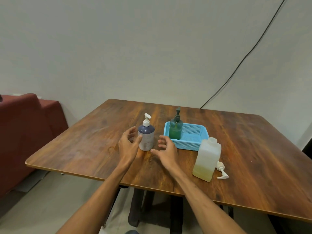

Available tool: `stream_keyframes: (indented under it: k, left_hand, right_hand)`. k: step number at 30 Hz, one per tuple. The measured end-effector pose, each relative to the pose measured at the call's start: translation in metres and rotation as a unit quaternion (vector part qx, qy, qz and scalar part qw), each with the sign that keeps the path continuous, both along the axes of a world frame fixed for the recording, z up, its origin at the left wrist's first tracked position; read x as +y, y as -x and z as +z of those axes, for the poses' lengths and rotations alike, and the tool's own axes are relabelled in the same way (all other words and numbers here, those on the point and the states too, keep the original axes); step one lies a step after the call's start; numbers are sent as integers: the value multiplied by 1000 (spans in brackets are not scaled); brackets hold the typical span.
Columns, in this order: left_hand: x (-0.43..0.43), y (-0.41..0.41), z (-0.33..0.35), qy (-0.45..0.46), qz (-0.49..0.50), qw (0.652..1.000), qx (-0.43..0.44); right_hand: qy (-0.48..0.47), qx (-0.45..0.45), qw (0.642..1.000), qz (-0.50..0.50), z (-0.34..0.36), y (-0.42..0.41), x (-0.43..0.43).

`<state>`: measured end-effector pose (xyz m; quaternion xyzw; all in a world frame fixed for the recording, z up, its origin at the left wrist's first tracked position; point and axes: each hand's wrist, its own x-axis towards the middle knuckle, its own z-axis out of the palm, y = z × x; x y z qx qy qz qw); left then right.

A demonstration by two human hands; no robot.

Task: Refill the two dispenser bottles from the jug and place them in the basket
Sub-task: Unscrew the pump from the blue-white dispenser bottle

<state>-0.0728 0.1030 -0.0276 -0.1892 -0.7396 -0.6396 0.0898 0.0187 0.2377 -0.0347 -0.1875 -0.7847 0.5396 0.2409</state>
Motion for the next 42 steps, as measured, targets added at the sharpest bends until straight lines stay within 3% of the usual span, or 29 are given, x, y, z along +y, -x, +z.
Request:
stream_keyframes:
  k: [7,11,19,34,42]
  left_hand:
    - [14,17,-4,36,-108,993,-31]
    - [15,18,-6,26,-92,995,-20]
    - [11,-25,3,-3,-138,990,3]
    - [8,-86,1,48,-237,970,-33]
    - [25,-81,43,43,-252,966,32]
  right_hand:
    - [-3,-31,998,53,-7,54,3]
    - [-11,-3,998,68,-6,61,6]
    - [-36,64,997,15,3,3,2]
    - [-29,6,999,-35,-13,-67,3]
    - [-28,9,999,-29,-16,-65,3]
